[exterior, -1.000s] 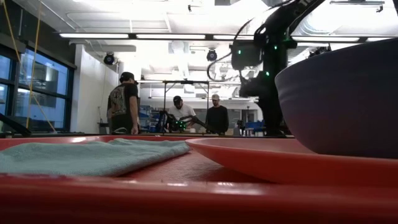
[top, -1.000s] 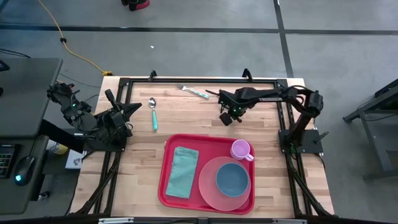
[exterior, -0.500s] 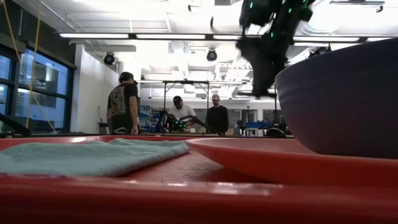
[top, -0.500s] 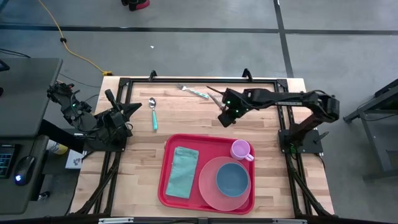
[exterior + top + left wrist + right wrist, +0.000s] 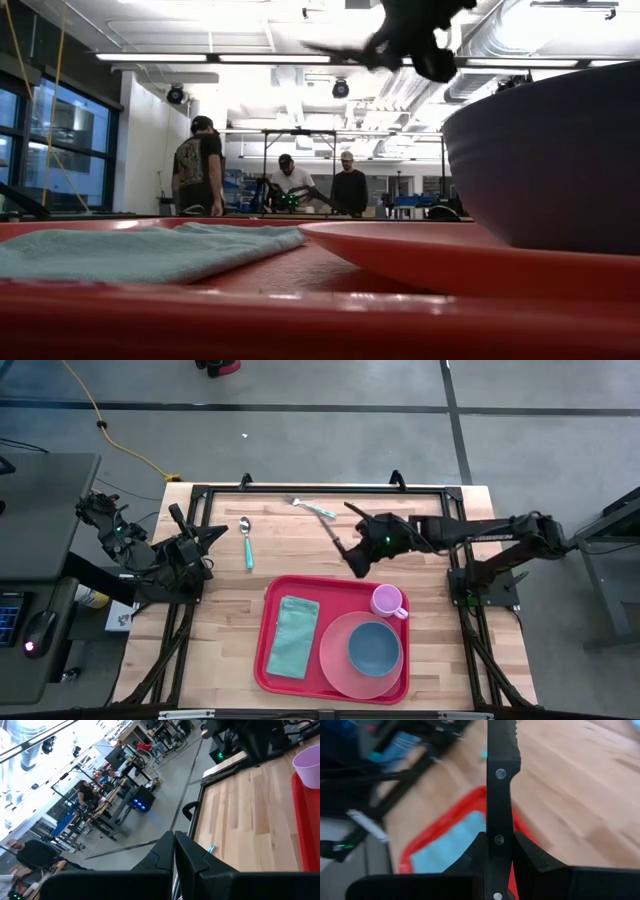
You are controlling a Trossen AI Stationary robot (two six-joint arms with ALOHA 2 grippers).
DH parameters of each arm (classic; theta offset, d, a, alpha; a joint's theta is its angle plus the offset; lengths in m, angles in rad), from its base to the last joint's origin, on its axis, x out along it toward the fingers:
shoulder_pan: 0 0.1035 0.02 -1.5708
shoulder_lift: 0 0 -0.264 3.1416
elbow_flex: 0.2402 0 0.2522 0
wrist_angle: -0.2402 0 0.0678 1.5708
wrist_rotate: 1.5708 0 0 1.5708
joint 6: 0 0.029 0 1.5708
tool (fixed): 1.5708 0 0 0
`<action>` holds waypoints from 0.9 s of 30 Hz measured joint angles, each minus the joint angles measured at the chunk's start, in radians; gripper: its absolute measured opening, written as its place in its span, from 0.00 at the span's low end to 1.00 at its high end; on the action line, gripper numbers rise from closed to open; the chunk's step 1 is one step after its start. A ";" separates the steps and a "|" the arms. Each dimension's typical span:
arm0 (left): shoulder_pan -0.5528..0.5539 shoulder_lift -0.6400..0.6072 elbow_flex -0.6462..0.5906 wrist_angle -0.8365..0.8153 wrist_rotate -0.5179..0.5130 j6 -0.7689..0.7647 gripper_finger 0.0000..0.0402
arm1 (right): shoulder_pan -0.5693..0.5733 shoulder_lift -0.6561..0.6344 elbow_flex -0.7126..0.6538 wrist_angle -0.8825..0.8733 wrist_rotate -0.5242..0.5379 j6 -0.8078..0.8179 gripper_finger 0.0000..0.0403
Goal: Set up tray
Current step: Put the black table knife on the blue table napkin
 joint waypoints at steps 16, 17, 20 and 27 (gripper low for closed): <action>0.000 0.000 0.000 0.002 0.000 -0.072 0.12 | 0.288 0.023 0.028 0.281 0.110 0.051 0.09; 0.000 0.000 0.000 0.002 0.000 -0.074 0.12 | 0.299 0.035 0.052 0.275 0.128 0.031 0.09; 0.000 0.000 0.000 0.009 0.000 -0.077 0.12 | 0.321 0.078 0.156 0.227 0.157 -0.048 0.09; 0.000 0.000 0.000 0.029 0.000 -0.104 0.12 | 0.331 0.273 0.546 -0.168 0.253 -0.163 0.09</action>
